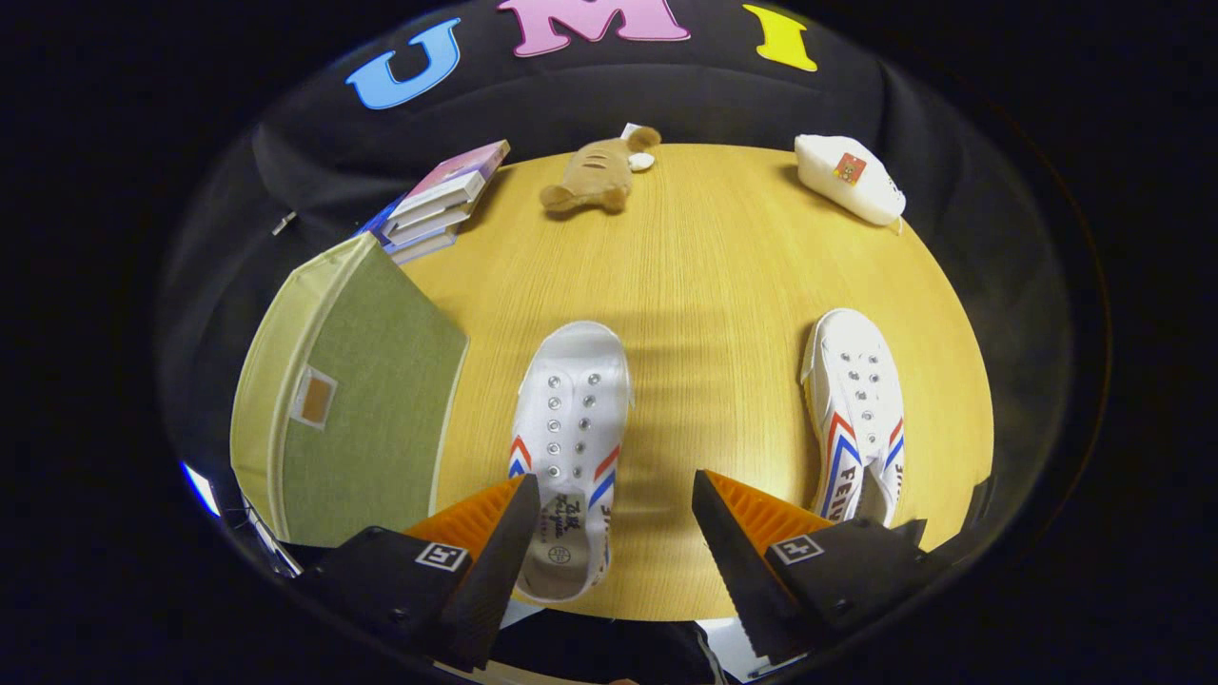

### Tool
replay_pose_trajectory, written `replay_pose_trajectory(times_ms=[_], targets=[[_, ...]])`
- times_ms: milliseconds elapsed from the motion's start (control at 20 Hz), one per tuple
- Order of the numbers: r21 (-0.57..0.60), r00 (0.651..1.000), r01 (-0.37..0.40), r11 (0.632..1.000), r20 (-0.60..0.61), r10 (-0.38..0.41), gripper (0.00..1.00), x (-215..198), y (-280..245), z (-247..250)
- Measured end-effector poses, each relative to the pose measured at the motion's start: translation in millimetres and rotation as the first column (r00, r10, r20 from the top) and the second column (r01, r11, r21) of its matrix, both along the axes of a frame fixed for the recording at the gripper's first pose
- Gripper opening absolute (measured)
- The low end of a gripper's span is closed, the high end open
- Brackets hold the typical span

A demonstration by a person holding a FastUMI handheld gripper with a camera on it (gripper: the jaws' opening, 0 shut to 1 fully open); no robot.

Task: Open the storage box then place both shoes into the box .Put the left shoe in first, then the right shoe, with the right side of both shoes facing outward in a uniform manner.

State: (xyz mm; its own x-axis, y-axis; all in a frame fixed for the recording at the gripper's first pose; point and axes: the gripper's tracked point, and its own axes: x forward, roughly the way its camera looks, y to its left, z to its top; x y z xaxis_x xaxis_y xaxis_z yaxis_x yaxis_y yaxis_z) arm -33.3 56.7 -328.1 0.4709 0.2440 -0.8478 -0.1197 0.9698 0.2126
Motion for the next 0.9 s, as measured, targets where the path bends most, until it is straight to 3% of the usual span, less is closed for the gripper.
replay_pose_trajectory(times_ms=[550, 800, 850, 900], targets=[[-0.012, 0.990, -0.130, 0.991, -0.054, 0.129, 0.97, 1.7, 5.4, -42.1], [0.040, 0.993, -0.092, 0.995, -0.068, 0.095, 0.79, 2.2, 9.3, -51.2], [0.063, 0.993, -0.075, 0.995, -0.082, 0.080, 0.73, 0.3, 13.6, -50.8], [0.082, 0.994, -0.053, 0.995, -0.089, 0.060, 0.61, -0.5, 18.3, -50.0]])
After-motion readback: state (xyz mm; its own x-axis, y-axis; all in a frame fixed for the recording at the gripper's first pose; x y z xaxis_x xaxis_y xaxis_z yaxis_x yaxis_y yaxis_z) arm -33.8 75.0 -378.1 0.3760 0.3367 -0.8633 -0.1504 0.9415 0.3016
